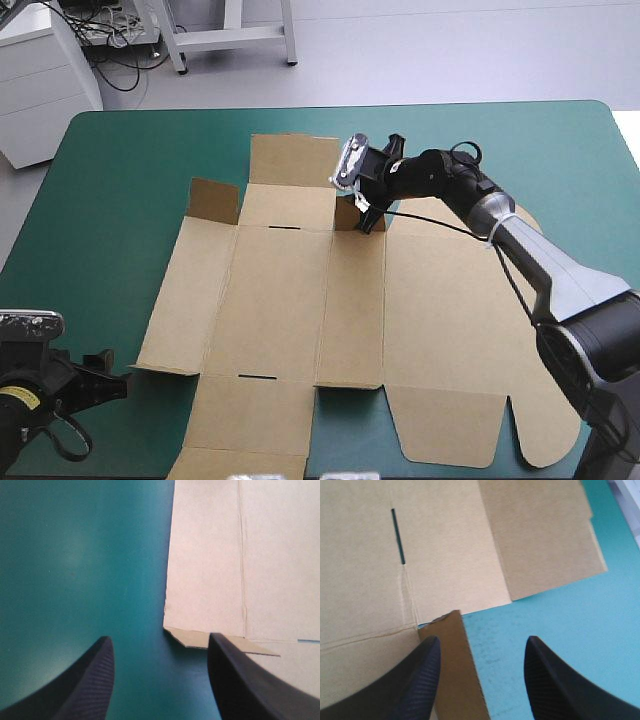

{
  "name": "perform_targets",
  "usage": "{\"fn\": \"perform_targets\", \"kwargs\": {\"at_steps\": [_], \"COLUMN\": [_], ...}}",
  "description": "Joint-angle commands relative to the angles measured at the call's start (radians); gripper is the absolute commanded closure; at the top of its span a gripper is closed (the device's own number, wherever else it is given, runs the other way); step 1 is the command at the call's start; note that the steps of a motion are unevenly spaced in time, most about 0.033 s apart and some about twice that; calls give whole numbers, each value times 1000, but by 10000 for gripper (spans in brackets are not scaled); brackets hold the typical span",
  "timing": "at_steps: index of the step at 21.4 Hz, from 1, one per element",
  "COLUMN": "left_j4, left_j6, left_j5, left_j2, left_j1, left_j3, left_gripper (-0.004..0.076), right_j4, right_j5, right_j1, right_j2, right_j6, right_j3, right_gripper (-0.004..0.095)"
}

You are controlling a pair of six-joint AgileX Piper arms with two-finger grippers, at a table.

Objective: Fold the box

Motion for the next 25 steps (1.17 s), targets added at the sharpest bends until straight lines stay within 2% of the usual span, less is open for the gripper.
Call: {"fn": "perform_targets", "kwargs": {"at_steps": [1, 4, 5, 6, 7, 9, 12, 20, 25], "left_j4": [-23, -63, -67, -80, -102, -140, -182, -180, -194], "left_j6": [-2, -2, 5, 6, 15, 24, 27, 55, 62], "left_j5": [-30, -32, -34, -38, -49, -60, -104, -120, -127], "left_j2": [63, 121, 148, 161, 187, 227, 278, 396, 475], "left_j1": [-3, -3, -3, -3, -3, -3, -3, -3, 18], "left_j3": [-30, -39, -55, -65, -91, -125, -161, -191, -191], "left_gripper": [327, 327, 327, 327, 327, 327, 327, 324, 300], "right_j4": [-97, -238, -294, -309, -315, -304, -290, -300, -354], "right_j5": [-30, 58, 125, 167, 257, 377, 488, 645, 653], "right_j1": [-8, -38, -66, -82, -119, -164, -220, -251, -251], "right_j2": [-112, -173, -194, -204, -219, -240, -295, -499, -604], "right_j6": [207, 462, 616, 696, 790, 860, 940, 974, 974], "right_j3": [-54, -54, -54, -54, -54, -54, -54, -31, 53], "right_gripper": [424, 424, 424, 424, 424, 424, 424, 421, 420]}}
